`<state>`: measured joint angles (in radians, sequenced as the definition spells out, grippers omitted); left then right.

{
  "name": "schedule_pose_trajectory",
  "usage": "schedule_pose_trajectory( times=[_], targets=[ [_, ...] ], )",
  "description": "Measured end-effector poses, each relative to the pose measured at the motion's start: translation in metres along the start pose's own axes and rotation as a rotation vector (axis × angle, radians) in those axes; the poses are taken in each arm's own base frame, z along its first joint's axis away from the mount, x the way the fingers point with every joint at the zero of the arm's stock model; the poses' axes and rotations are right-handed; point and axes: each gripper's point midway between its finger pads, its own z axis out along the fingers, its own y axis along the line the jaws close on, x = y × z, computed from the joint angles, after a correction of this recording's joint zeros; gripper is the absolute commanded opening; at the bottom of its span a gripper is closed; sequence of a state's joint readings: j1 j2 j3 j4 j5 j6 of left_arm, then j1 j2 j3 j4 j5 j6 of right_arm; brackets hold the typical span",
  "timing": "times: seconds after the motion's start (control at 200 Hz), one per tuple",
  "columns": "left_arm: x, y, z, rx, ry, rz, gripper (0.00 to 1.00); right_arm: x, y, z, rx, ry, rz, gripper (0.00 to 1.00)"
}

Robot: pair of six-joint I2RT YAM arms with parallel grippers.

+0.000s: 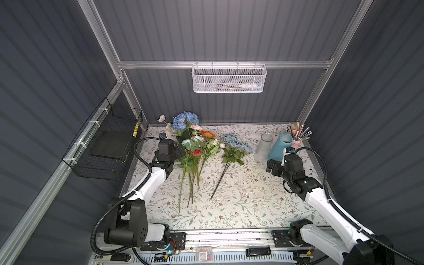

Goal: Arrange flowers in a vase
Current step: Pick up the vase from the top-right of the table.

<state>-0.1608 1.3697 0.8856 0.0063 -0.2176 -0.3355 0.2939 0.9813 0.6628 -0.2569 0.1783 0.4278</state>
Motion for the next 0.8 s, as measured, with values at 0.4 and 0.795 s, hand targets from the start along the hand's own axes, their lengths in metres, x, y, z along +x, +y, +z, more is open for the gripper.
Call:
schedule_pose_trajectory(
  times=[0.4,0.795],
  targets=[
    [0.007,-0.107,-0.025,0.387,0.041,-0.011,0.99,-0.074,0.053,0.030,-0.021,-0.038,-0.009,0.99],
    [0.015,-0.138,-0.031,0.523,0.044,-0.042,0.99,-0.078,0.043,0.087,0.136,-0.032,-0.028,0.96]
  ],
)
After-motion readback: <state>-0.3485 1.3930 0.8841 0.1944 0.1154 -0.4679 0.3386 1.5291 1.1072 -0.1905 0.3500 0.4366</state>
